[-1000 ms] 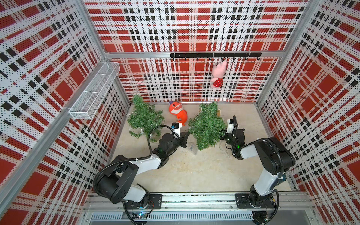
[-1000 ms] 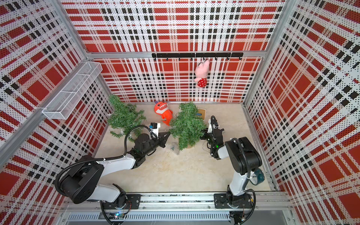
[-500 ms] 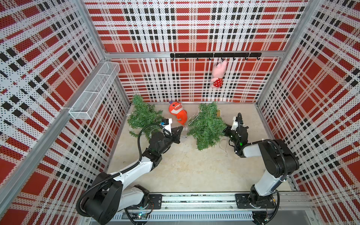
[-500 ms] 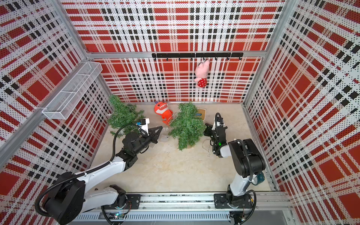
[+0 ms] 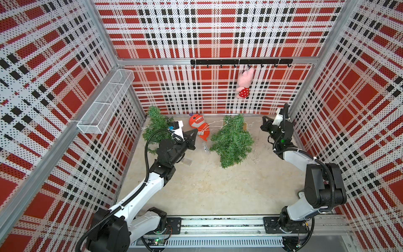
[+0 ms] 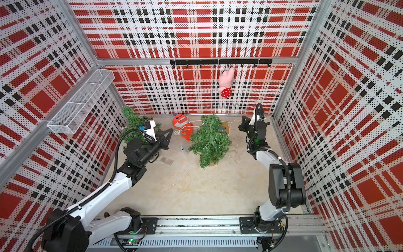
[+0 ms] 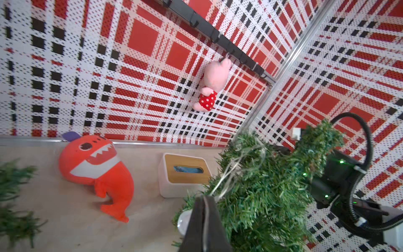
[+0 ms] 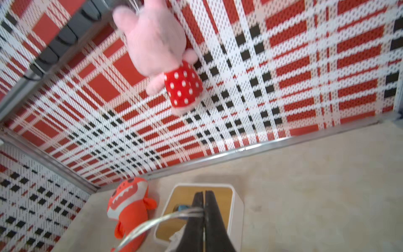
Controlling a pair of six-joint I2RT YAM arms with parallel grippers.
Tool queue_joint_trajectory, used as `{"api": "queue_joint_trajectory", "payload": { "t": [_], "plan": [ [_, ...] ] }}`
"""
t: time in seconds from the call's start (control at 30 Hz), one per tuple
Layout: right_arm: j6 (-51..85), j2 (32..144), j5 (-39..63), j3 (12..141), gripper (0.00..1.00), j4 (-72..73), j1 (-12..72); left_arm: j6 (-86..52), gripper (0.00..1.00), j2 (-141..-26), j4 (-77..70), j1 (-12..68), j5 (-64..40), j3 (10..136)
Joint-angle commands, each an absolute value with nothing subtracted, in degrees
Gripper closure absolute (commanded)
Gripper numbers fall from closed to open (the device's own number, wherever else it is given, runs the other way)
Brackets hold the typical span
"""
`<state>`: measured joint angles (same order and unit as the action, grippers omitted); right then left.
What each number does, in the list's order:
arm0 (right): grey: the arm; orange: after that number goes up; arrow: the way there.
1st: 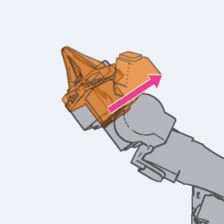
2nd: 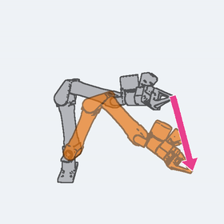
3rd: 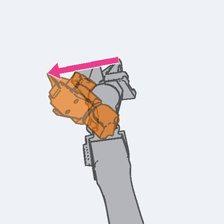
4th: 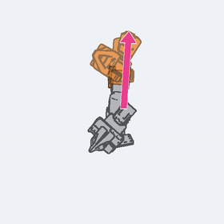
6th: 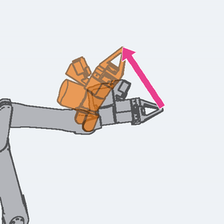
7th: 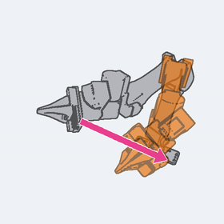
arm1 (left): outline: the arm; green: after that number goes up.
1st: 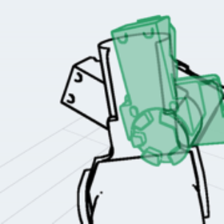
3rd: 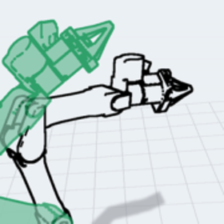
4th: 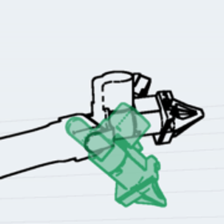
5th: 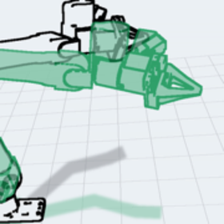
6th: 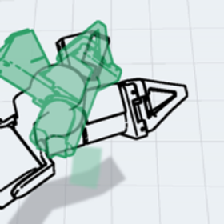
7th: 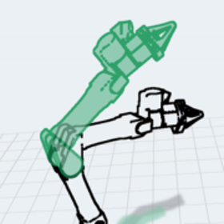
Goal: Wrap string light around the christmas tree
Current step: Wrap the light string around the Christmas tree.
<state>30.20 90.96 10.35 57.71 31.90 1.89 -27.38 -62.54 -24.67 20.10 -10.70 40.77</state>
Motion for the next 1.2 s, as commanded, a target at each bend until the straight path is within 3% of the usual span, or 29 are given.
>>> {"api": "queue_joint_trajectory", "payload": {
  "t": [0.0,0.5,0.87,1.17],
  "plan": [
    [28.14,90.32,12.46,64.74,1.00,24.20,1.32,-30.08,1.00,-60.83,-22.43,17.10,-11.86,43.52],
    [29.18,91.47,7.22,81.60,1.00,4.25,-9.55,-27.64,1.00,-66.28,-16.79,16.64,-13.25,51.32],
    [28.42,85.41,7.51,72.99,1.00,3.64,-12.96,-25.88,1.00,-75.65,-18.04,25.86,-13.46,52.97],
    [28.03,75.89,8.90,60.80,1.00,1.26,-12.09,-27.42,1.00,-80.86,-21.35,31.05,-13.62,46.76]
  ]
}}
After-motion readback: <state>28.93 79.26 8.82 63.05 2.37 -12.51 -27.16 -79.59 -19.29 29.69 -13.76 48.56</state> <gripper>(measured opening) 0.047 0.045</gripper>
